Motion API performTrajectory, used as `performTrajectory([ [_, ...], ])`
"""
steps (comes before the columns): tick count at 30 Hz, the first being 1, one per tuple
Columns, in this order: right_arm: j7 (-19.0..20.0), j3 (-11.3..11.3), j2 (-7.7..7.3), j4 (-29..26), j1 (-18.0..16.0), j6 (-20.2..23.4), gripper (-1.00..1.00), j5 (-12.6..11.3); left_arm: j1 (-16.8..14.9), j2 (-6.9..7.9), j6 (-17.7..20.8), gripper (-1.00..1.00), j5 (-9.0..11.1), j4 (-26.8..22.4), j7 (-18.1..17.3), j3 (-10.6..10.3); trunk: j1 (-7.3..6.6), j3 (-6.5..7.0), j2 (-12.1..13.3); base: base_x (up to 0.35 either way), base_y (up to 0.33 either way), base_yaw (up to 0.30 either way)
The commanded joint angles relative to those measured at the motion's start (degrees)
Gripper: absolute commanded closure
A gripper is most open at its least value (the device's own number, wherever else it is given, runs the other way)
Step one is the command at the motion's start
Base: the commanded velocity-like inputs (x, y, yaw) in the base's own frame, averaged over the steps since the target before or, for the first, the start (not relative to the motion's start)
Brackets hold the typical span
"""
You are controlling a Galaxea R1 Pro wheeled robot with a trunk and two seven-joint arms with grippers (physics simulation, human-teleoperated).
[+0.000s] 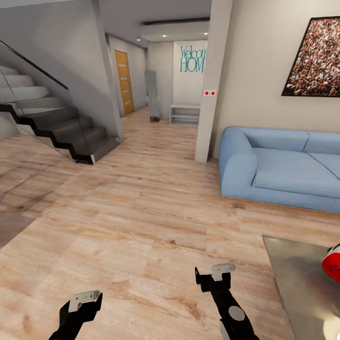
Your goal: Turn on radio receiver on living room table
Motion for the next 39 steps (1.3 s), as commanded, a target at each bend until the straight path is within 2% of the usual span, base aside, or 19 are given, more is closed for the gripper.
performTrajectory([
  [1, 0.0, 0.0, 0.00, 0.0, 0.0, 0.0, -1.00, 0.0, 0.0, 0.00, 0.0, -1.00, 0.0, 0.0, 0.0, 0.0, 0.00, 0.00, 0.0, 0.330, 0.000, 0.000],
  [39, 0.0, 0.0, 0.00, 0.0, 0.0, -0.1, -1.00, 0.0, 0.0, 0.00, 0.0, -1.00, 0.0, 0.4, 0.0, -0.1, 0.00, 0.00, 0.0, 0.330, 0.000, 0.000],
])
